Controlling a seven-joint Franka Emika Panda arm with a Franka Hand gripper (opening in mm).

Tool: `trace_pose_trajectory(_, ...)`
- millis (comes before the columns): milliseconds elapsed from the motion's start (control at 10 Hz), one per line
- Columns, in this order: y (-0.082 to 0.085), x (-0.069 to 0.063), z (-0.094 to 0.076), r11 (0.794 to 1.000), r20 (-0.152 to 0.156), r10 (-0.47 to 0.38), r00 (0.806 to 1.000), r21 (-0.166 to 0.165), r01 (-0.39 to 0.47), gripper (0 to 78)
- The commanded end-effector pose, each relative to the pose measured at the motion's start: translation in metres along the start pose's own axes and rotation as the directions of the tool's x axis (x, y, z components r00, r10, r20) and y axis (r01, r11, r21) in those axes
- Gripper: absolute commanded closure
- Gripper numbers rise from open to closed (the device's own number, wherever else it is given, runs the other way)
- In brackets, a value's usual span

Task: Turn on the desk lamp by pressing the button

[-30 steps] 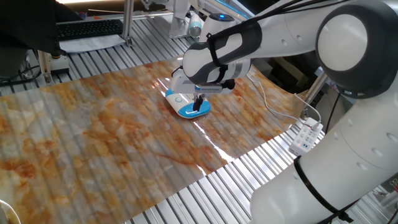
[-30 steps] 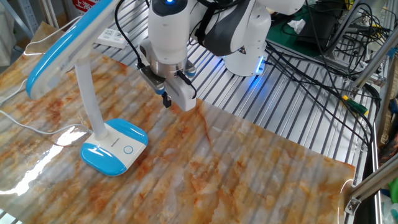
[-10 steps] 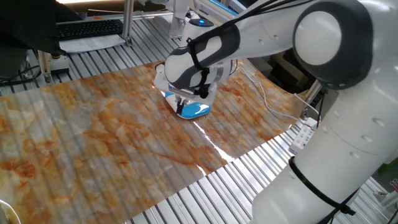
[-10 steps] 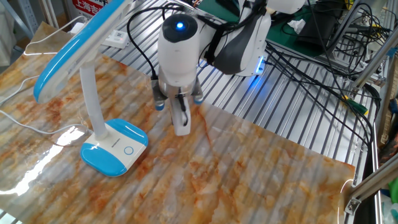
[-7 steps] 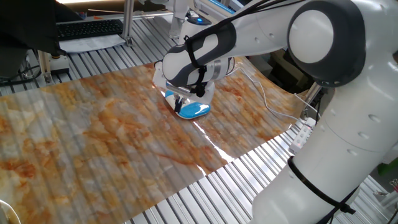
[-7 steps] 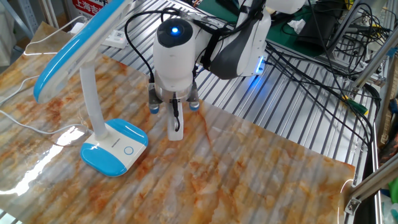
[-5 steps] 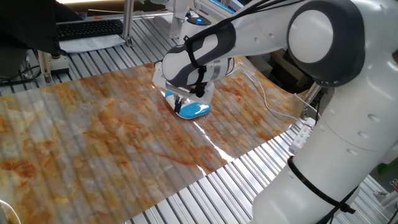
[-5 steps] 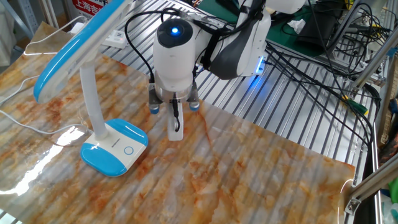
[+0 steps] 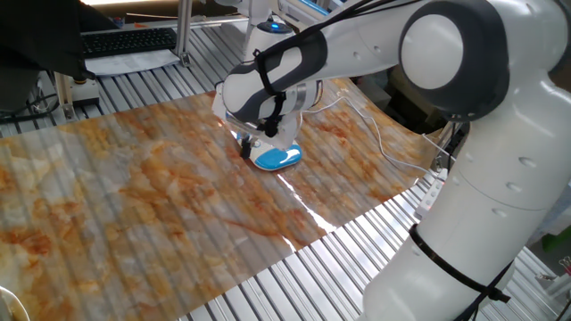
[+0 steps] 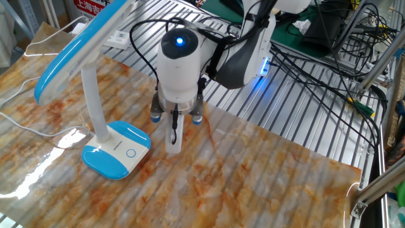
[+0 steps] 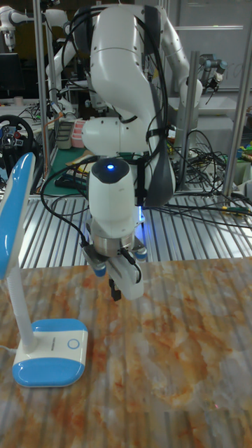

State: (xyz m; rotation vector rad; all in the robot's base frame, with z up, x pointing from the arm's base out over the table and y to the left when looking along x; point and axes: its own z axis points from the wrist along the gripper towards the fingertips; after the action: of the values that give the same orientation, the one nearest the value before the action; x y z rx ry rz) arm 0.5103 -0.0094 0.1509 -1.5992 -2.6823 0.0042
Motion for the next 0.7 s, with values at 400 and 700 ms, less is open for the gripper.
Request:
trace_pose_trajectory(400, 0.0014, -0.0002, -0.0006, 0.985, -0.023, 0.170, 0.985, -0.039, -0.171, 77.6)
trace_pose_trajectory(700, 0.0014, -0.0002, -0.0006, 0.983, -0.012, 0.178, 0.984, -0.048, -0.178, 77.6)
